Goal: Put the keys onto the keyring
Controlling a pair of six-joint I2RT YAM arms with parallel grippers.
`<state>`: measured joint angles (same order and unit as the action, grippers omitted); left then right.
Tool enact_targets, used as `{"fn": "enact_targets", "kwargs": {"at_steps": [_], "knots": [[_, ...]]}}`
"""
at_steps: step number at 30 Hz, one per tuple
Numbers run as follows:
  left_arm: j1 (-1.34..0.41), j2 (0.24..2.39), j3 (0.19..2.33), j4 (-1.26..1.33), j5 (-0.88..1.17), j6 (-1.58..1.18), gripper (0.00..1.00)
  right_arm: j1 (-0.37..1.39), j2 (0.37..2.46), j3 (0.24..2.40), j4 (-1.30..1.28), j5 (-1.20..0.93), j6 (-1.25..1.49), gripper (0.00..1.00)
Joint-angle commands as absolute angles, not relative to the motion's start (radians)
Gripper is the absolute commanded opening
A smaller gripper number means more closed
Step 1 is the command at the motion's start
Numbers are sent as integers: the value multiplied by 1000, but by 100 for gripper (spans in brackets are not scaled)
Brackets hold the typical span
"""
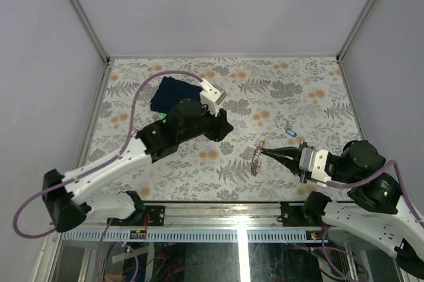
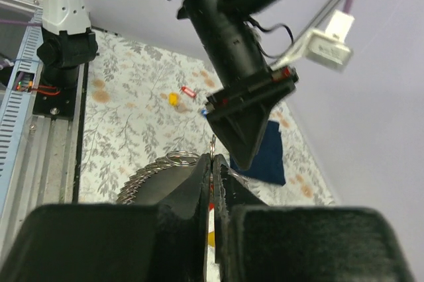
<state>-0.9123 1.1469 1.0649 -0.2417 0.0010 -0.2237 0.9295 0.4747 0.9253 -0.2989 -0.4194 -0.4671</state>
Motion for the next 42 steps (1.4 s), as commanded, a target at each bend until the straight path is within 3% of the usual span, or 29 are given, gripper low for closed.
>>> {"fn": "enact_targets", "kwargs": {"at_steps": [1, 6, 13, 18, 22, 30, 42], "knots": [[-859, 1304, 1127, -158, 60, -284, 43, 936, 457, 970, -373, -345, -392, 0], [-850, 1571, 1293, -147, 79, -304, 50, 937, 426, 982, -389, -303, -351, 0], [-850, 2031, 1682, -352, 132, -426, 61, 936, 400, 987, -401, -273, -284, 0], [-870, 2118, 1721, -264, 163, -397, 64, 936, 384, 984, -393, -265, -267, 0], [-925, 2193, 1818, -248, 55, -312, 70, 937, 375, 972, -375, -274, -252, 0], [-1003, 2448, 2160, -333, -37, -176, 71, 936, 347, 935, -345, -305, -230, 0], [-1030, 2578, 2279, -333, -145, -48, 64, 936, 308, 891, -341, -361, -200, 0]]}}
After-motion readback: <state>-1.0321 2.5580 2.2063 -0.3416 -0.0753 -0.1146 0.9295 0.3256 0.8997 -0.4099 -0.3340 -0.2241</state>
